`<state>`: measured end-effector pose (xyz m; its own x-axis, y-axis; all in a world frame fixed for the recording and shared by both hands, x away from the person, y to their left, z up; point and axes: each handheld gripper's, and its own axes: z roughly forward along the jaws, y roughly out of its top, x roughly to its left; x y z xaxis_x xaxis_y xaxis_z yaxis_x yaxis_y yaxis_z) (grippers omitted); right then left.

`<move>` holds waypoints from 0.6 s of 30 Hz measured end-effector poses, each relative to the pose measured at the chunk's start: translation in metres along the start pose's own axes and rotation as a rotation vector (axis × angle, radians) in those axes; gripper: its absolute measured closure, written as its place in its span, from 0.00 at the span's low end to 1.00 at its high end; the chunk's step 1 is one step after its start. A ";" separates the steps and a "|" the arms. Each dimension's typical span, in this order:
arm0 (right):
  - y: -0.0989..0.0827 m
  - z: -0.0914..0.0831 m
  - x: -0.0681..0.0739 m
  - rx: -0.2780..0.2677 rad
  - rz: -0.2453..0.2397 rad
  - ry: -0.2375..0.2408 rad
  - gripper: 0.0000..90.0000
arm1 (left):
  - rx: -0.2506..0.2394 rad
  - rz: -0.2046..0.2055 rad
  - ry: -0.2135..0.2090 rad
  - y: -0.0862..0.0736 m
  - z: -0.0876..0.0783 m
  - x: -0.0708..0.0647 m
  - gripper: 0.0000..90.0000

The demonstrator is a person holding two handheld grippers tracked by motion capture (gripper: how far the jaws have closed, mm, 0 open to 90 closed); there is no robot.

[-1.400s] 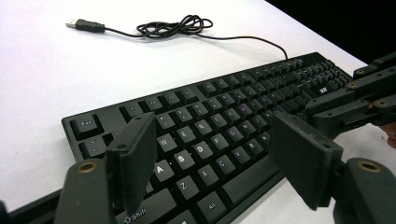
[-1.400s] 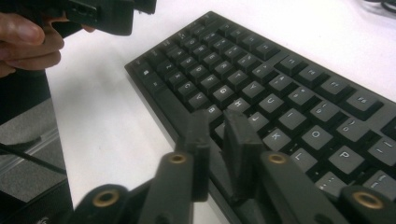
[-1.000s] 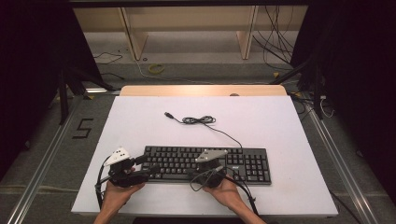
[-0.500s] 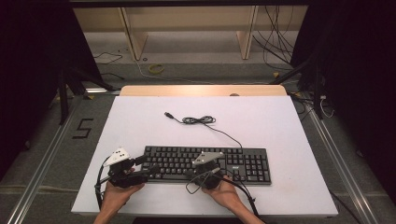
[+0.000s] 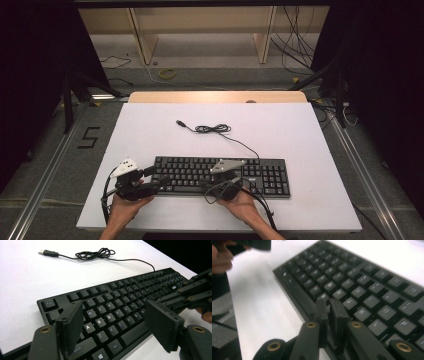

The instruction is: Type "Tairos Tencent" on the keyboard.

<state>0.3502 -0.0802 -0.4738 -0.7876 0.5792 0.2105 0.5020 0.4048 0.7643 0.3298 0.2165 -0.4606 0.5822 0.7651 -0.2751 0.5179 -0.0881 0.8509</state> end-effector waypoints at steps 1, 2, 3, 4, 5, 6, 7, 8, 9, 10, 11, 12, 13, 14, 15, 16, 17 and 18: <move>0.001 -0.002 -0.001 -0.010 0.006 0.001 0.92 | 0.000 0.000 0.001 0.000 0.000 0.000 0.34; 0.002 -0.003 -0.003 -0.017 0.013 0.000 0.91 | 0.001 0.001 0.002 0.000 0.000 0.000 0.34; 0.002 -0.005 -0.004 -0.023 0.017 -0.001 0.89 | 0.001 -0.001 0.003 0.000 0.000 0.000 0.34; 0.003 -0.006 -0.005 -0.028 0.022 -0.003 0.87 | 0.002 0.000 0.006 0.000 0.000 0.000 0.34; 0.003 -0.006 -0.006 -0.035 0.025 -0.003 0.85 | 0.003 -0.001 0.007 0.000 0.000 0.000 0.34; 0.004 -0.007 -0.007 -0.037 0.028 -0.003 0.82 | 0.004 -0.002 0.009 0.000 0.000 0.001 0.34; 0.004 -0.008 -0.008 -0.038 0.032 -0.004 0.78 | 0.002 -0.005 0.011 0.000 0.000 0.001 0.34; 0.005 -0.008 -0.009 -0.040 0.037 -0.005 0.76 | 0.003 -0.005 0.014 0.000 0.000 0.001 0.34; 0.005 -0.009 -0.009 -0.043 0.040 -0.003 0.74 | 0.005 -0.005 0.016 0.000 0.000 0.002 0.34; 0.006 -0.009 -0.010 -0.046 0.041 0.001 0.72 | 0.005 -0.006 0.017 0.000 0.000 0.002 0.34; 0.006 -0.009 -0.010 -0.053 0.041 0.003 0.68 | 0.006 -0.007 0.021 0.000 0.000 0.002 0.34; 0.007 -0.010 -0.011 -0.055 0.045 0.003 0.65 | 0.008 -0.008 0.025 0.000 0.000 0.003 0.34; 0.008 -0.010 -0.011 -0.054 0.047 0.002 0.62 | 0.013 -0.010 0.029 0.000 0.000 0.003 0.34; 0.009 -0.010 -0.012 -0.055 0.053 0.005 0.59 | 0.020 -0.011 0.036 0.000 0.000 0.004 0.35; 0.010 -0.009 -0.012 -0.059 0.053 0.005 0.56 | 0.024 -0.014 0.041 -0.001 0.001 0.004 0.35; 0.012 -0.009 -0.012 -0.058 0.057 0.005 0.53 | 0.024 -0.014 0.041 -0.001 0.001 0.004 0.35; 0.013 -0.009 -0.013 -0.055 0.059 0.004 0.50 | 0.033 -0.020 0.053 -0.001 0.001 0.006 0.36; 0.015 -0.008 -0.013 -0.055 0.057 0.002 0.48 | 0.036 -0.027 0.059 -0.001 0.001 0.006 0.37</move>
<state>0.3646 -0.0875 -0.4600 -0.7589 0.5988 0.2558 0.5257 0.3316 0.7834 0.3335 0.2209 -0.4637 0.5304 0.8037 -0.2696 0.5556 -0.0894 0.8266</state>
